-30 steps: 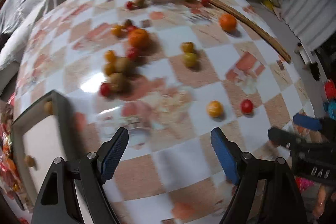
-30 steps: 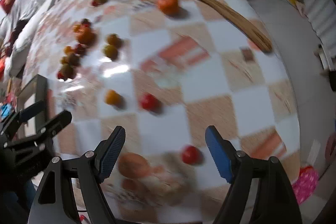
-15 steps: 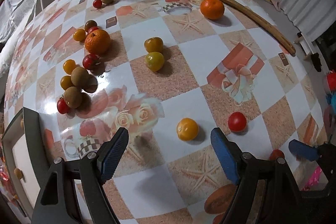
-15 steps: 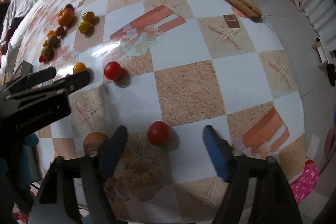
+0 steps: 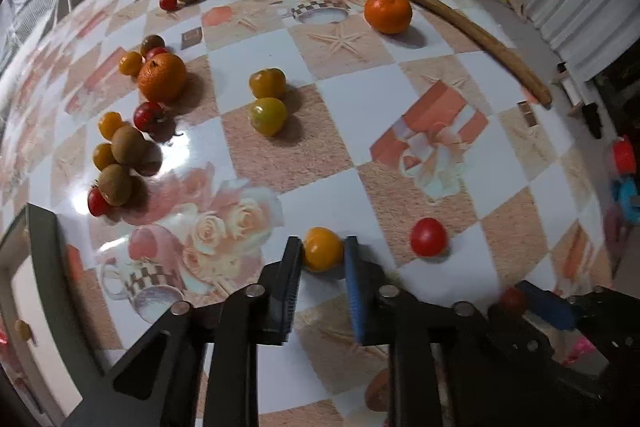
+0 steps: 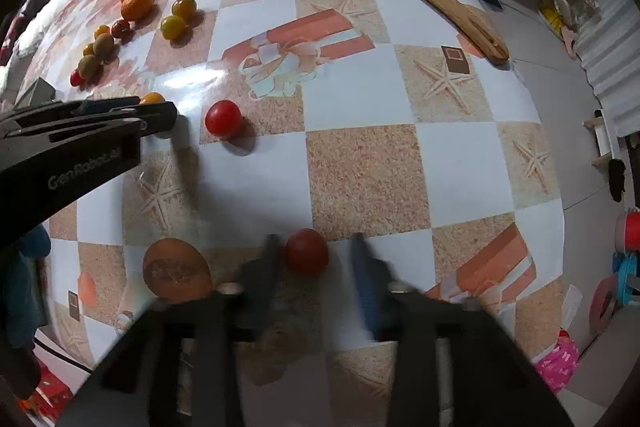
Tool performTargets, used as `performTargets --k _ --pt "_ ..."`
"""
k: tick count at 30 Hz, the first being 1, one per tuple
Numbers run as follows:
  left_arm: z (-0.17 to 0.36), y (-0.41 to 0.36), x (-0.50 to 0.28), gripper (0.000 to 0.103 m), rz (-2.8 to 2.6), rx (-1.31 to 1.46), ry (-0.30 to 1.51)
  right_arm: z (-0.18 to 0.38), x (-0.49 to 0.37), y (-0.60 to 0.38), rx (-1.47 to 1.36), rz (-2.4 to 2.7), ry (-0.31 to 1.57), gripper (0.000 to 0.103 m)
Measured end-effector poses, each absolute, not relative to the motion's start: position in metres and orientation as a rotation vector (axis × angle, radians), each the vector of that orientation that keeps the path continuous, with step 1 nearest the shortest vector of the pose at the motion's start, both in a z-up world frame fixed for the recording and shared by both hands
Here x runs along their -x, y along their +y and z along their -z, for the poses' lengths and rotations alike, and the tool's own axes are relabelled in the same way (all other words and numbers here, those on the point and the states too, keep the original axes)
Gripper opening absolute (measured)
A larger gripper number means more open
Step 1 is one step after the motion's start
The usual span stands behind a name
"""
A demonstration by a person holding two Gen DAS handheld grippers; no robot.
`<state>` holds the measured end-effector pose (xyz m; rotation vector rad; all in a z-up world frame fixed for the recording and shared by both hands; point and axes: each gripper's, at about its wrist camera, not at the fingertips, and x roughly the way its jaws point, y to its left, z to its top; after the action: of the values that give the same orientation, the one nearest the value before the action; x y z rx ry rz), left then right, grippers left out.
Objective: Organize fruits
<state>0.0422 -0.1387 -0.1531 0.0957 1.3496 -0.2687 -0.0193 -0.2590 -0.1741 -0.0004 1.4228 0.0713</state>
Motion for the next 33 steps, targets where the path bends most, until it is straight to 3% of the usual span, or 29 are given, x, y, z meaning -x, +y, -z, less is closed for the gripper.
performTargets --k 8,23,25,26,27,33 --pt "0.132 -0.11 -0.04 0.022 0.265 0.002 1.337 0.167 0.01 -0.273 -0.131 -0.109 1.436 0.023" --pt "0.117 -0.073 -0.025 0.023 0.224 0.017 1.303 0.152 -0.004 -0.245 -0.124 -0.178 1.423 0.023" --pt "0.123 -0.078 -0.023 0.038 0.238 0.011 1.316 0.151 -0.003 -0.243 -0.118 -0.177 1.426 0.023" --pt "0.124 -0.08 -0.022 0.065 0.239 0.011 1.313 0.151 -0.003 -0.243 -0.113 -0.177 1.426 0.023" --pt "0.123 -0.081 -0.021 0.073 0.236 0.015 1.289 0.151 -0.002 -0.244 -0.11 -0.176 1.427 0.023" --pt "0.134 -0.099 -0.022 0.073 0.249 -0.032 1.3 0.153 0.002 -0.257 -0.127 -0.143 1.433 0.023"
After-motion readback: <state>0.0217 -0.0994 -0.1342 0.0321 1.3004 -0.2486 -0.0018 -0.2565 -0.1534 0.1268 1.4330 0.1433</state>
